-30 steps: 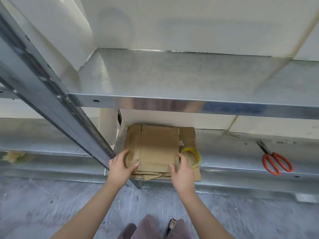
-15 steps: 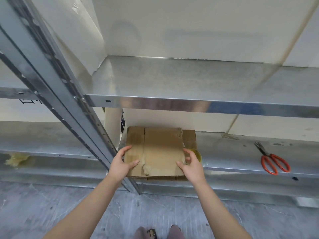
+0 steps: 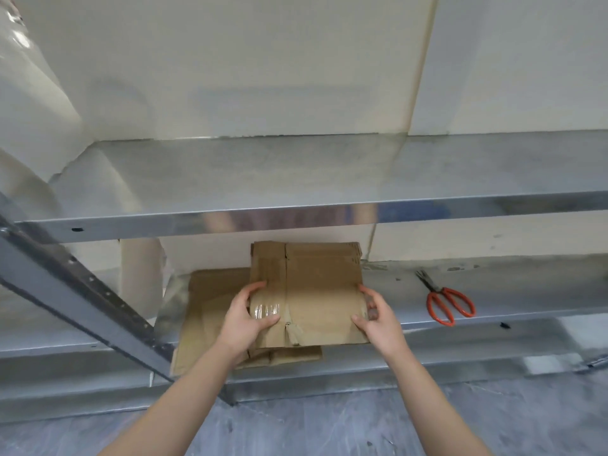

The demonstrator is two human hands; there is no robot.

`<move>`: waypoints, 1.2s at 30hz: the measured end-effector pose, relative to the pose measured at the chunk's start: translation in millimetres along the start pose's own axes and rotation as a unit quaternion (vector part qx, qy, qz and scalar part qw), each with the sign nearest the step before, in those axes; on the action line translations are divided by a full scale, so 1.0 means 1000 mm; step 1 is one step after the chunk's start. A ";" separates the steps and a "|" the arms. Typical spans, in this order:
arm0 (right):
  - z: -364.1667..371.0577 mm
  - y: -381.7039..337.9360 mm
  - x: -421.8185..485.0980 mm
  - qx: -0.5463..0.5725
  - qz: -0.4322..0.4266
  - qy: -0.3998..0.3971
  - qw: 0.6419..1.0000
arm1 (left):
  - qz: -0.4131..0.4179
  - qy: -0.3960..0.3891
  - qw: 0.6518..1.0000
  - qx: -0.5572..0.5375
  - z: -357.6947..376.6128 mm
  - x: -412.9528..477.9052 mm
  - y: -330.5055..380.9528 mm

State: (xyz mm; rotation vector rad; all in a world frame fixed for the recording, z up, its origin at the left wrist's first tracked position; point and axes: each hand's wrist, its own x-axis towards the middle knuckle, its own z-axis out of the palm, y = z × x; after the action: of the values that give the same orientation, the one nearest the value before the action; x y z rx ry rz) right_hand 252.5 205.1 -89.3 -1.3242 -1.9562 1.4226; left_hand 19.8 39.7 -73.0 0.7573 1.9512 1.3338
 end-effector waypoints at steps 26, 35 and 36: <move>-0.190 0.094 0.052 -0.035 -0.009 0.049 0.998 | -0.051 -0.012 0.997 -0.064 0.245 0.001 0.072; -0.181 0.097 0.072 -0.072 -0.008 0.058 0.996 | -0.036 -0.014 0.999 -0.015 0.241 0.012 0.066; -0.182 0.099 0.073 -0.079 -0.009 0.056 0.995 | -0.043 -0.023 0.999 -0.021 0.242 0.013 0.066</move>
State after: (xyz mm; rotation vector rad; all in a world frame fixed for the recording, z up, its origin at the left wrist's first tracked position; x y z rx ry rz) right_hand 398.1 366.7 -116.9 -1.4172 -2.0352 1.1790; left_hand 206.0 208.0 -79.2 0.6710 1.8931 1.2916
